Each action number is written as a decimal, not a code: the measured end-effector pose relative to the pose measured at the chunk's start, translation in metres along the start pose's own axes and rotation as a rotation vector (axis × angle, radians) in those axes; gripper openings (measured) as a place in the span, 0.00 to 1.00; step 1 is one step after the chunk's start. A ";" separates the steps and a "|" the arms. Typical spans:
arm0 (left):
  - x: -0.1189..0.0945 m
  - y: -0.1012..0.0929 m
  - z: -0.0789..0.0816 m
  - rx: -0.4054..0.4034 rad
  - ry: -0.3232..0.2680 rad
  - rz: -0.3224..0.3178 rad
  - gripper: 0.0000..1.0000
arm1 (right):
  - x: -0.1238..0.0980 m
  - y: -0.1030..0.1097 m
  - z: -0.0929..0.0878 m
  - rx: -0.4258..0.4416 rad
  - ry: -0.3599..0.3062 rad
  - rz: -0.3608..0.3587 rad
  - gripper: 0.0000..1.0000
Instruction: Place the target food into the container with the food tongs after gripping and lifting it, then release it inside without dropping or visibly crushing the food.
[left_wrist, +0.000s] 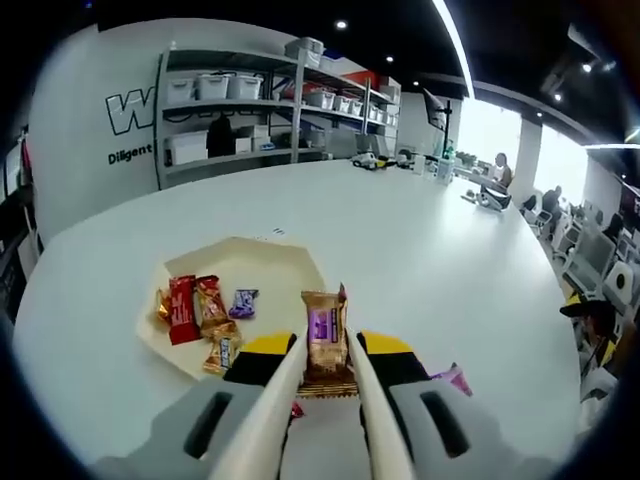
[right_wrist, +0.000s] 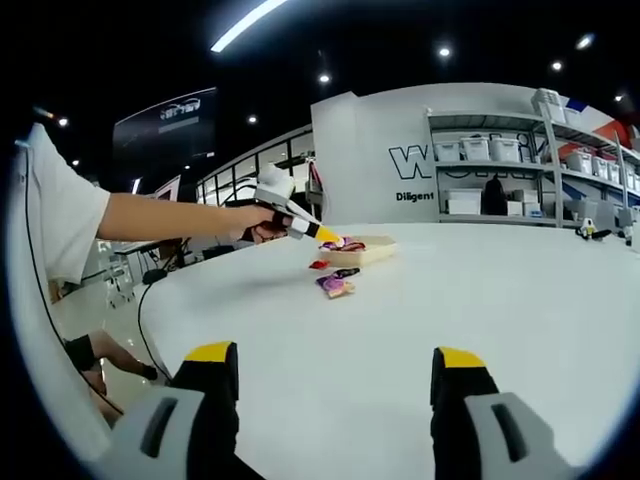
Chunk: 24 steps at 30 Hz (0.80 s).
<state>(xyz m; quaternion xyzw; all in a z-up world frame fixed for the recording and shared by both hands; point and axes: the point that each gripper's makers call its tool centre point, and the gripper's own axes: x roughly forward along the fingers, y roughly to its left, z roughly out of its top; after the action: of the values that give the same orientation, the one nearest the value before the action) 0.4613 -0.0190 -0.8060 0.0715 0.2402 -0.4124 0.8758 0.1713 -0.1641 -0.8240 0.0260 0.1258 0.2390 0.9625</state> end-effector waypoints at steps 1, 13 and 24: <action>0.003 0.002 0.000 -0.002 0.008 0.001 0.23 | 0.000 -0.001 0.000 0.001 0.000 -0.002 0.76; 0.026 0.025 0.002 -0.035 0.024 0.043 0.23 | -0.005 -0.015 -0.002 0.008 0.002 -0.036 0.76; 0.037 0.033 -0.006 -0.011 0.071 0.060 0.23 | -0.004 -0.024 -0.003 0.009 0.010 -0.047 0.75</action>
<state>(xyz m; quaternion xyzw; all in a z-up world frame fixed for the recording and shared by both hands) 0.5043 -0.0217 -0.8313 0.0886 0.2710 -0.3817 0.8792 0.1781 -0.1872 -0.8288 0.0265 0.1323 0.2161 0.9670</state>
